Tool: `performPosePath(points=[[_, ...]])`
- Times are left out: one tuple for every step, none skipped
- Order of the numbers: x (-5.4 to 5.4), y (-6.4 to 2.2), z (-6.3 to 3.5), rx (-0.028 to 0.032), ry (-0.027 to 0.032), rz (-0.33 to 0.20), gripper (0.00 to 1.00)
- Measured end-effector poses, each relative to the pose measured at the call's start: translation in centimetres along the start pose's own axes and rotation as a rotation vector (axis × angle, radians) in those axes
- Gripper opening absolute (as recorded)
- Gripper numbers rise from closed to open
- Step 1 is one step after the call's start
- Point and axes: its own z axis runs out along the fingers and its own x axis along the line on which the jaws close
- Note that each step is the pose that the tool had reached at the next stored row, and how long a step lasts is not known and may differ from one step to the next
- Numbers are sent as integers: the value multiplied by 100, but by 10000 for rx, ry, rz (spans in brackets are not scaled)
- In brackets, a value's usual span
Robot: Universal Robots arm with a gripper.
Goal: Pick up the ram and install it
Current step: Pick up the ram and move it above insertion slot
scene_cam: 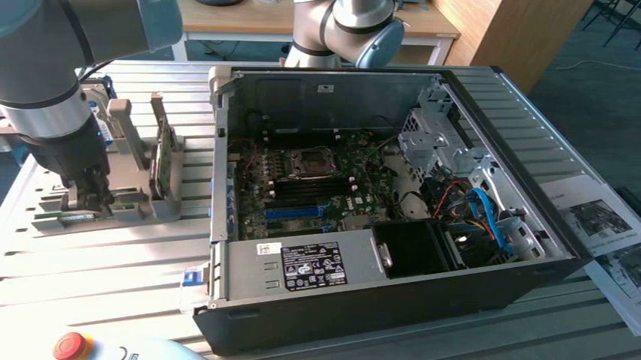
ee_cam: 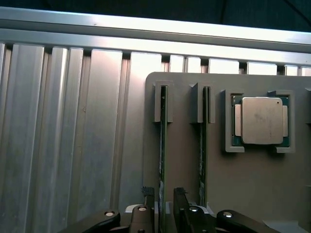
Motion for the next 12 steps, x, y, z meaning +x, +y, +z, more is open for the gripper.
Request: performPosePath(points=[[-8, 0, -1, -3, 2, -2, 30], [-15, -1, -1, -2, 1, -2, 30], [-20, -1, -1, -1, 1, -2, 30], [-20, -1, 0, -1, 1, -3, 30], [-20, -2, -1, -2, 1, -4, 30], [-20, -1, -1, -2, 1, -4, 30], [-21, 1, -1, -3, 2, -3, 30], [-22, 5, -2, -4, 2, -2, 30], [-22, 11, -1, -3, 2, -1, 30], [-22, 14, -1, -3, 2, -2, 30], [-22, 14, -1, -3, 2, -2, 30], [-22, 14, -1, -2, 1, -3, 30]])
